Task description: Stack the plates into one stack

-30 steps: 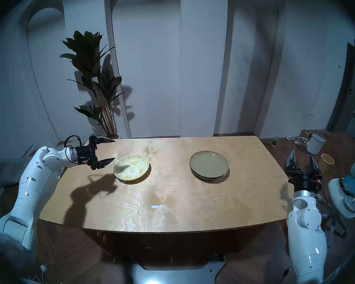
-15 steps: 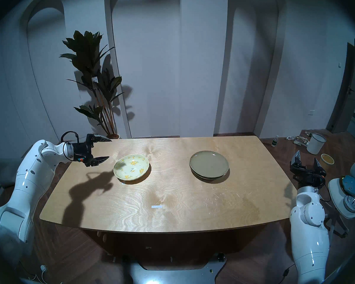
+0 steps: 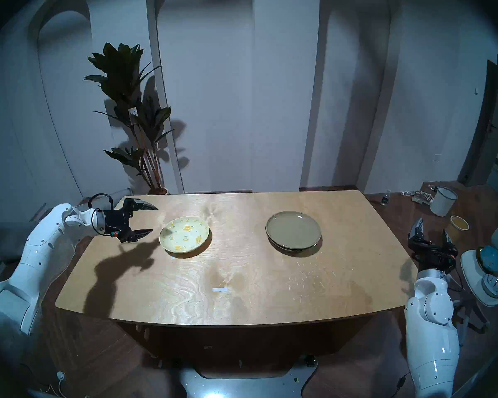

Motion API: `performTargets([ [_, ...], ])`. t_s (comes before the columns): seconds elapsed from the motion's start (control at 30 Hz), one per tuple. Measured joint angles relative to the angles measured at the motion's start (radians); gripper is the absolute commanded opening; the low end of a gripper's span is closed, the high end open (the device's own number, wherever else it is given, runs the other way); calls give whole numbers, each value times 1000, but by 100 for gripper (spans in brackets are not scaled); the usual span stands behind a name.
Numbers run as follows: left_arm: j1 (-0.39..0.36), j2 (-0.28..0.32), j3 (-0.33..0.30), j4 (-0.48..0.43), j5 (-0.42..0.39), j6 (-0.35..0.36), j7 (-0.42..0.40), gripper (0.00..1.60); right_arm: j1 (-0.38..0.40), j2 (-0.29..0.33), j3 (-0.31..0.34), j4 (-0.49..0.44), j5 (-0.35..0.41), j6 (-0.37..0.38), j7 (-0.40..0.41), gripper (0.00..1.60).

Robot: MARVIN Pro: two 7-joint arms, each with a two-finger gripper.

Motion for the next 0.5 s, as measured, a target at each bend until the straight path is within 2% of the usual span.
performTargets([
  [0.1, -9, 7, 40, 24, 35, 0, 46, 160, 0, -10, 1, 15, 3, -24, 13, 160],
  [0.33, -31, 10, 85, 78, 123, 0, 142, 160, 1, -25, 3, 34, 10, -69, 37, 160],
  [0.5, -39, 14, 118, 90, 148, 0, 191, 160, 2, -31, 4, 35, 11, -87, 47, 160],
])
